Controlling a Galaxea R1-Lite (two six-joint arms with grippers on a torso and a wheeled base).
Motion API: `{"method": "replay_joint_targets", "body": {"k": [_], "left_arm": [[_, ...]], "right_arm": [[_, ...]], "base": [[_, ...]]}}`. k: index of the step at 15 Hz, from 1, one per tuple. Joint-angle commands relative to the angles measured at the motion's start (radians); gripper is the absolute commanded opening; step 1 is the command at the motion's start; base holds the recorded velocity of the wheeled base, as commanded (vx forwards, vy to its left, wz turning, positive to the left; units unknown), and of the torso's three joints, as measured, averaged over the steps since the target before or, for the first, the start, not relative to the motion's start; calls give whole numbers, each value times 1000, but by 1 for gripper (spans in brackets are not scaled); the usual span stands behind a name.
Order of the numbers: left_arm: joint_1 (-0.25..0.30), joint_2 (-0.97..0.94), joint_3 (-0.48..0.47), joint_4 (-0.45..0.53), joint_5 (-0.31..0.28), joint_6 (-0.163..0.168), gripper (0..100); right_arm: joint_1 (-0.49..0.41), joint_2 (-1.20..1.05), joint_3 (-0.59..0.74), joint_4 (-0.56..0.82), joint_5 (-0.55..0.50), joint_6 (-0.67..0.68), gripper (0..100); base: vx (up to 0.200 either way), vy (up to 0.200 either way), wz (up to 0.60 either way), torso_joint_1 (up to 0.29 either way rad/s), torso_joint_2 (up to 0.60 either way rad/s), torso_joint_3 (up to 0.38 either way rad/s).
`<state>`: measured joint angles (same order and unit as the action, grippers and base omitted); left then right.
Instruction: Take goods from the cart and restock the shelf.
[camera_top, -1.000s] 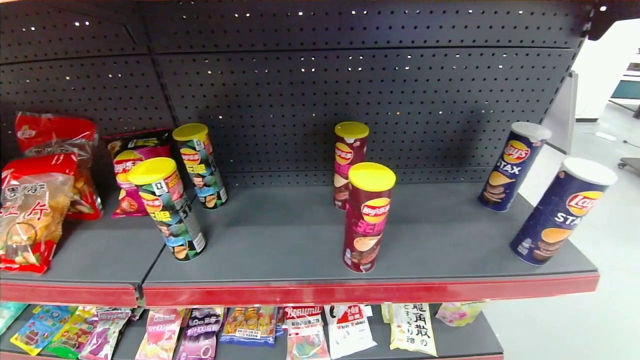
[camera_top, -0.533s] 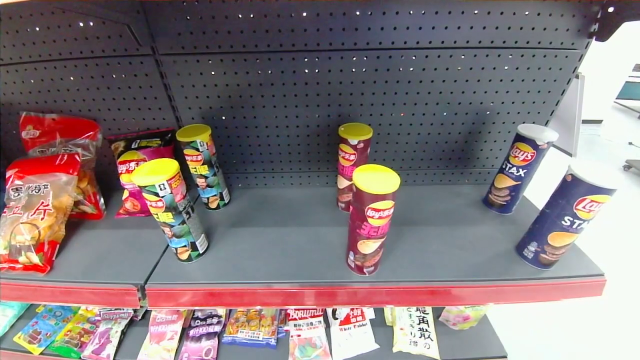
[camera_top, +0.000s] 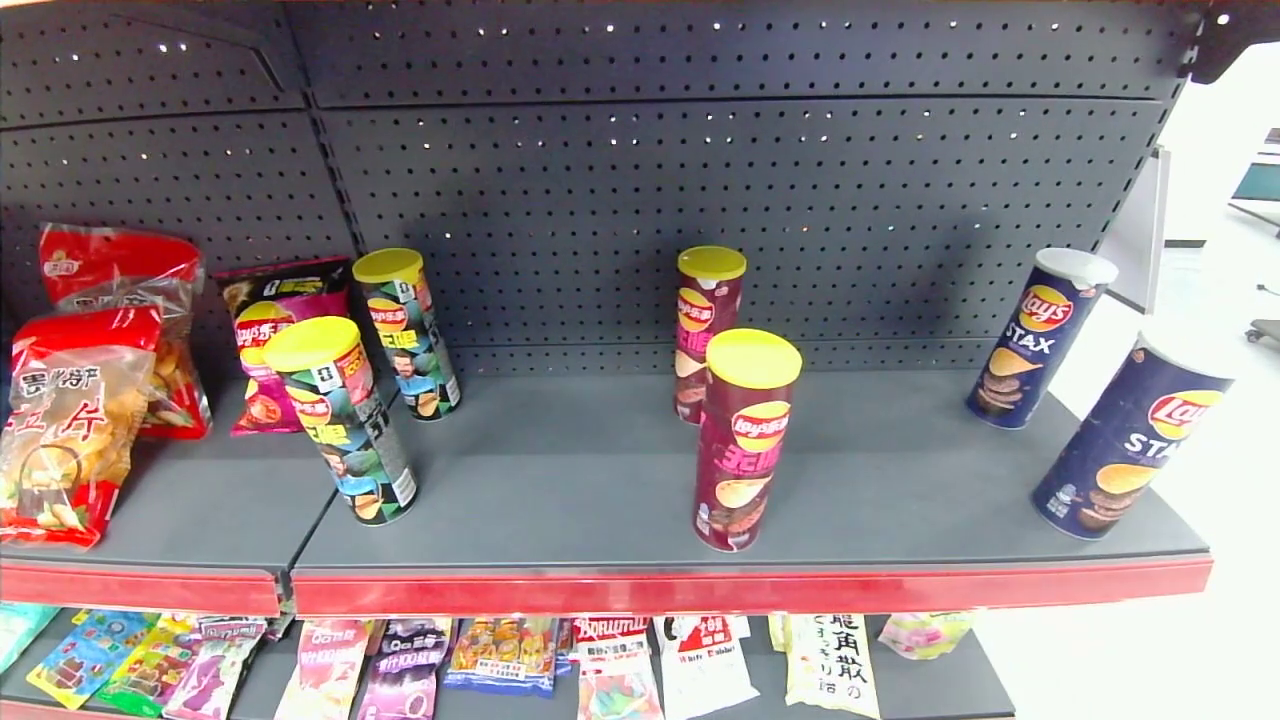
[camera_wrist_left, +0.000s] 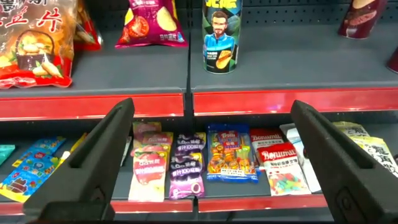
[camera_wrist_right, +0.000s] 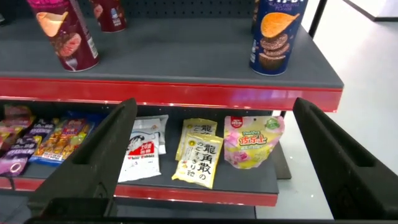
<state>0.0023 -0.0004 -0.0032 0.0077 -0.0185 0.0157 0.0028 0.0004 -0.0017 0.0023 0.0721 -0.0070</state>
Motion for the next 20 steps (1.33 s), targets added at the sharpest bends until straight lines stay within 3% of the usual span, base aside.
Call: {"method": "replay_joint_targets", "body": {"k": [1, 2, 3, 5, 7, 9, 10, 12, 13, 15, 20], "left_arm": [[1, 0, 0, 0, 0, 0, 100], [1, 0, 0, 0, 0, 0, 100], [-1, 0, 0, 0, 0, 0, 100], [1, 0, 0, 0, 0, 0, 100], [1, 0, 0, 0, 0, 0, 100], [-1, 0, 0, 0, 0, 0, 100], [1, 0, 0, 0, 0, 0, 100], [1, 0, 0, 0, 0, 0, 100], [1, 0, 0, 0, 0, 0, 100], [1, 0, 0, 0, 0, 0, 100], [1, 0, 0, 0, 0, 0, 100]], "right_arm": [[0, 0, -11, -13, 6, 12, 100], [3, 0, -90, -7, 54, 42, 100], [5, 0, -196, 120, 161, 47, 100], [14, 52, -264, 163, 261, 30, 100], [11, 388, -408, 13, 241, 67, 100], [25, 609, -465, -120, 250, 61, 100], [45, 650, -469, -122, 262, 25, 100], [221, 744, -463, -128, 305, 10, 100], [355, 782, -458, -125, 302, 36, 100], [434, 854, -462, -128, 278, 52, 100], [444, 1053, -500, -131, 273, 55, 100]], "base": [[0, 0, 0, 0, 0, 0], [0, 0, 0, 0, 0, 0], [0, 0, 0, 0, 0, 0], [0, 0, 0, 0, 0, 0], [0, 0, 0, 0, 0, 0], [0, 0, 0, 0, 0, 0], [0, 0, 0, 0, 0, 0], [0, 0, 0, 0, 0, 0], [0, 0, 0, 0, 0, 0], [0, 0, 0, 0, 0, 0], [0, 0, 0, 0, 0, 0]]}}
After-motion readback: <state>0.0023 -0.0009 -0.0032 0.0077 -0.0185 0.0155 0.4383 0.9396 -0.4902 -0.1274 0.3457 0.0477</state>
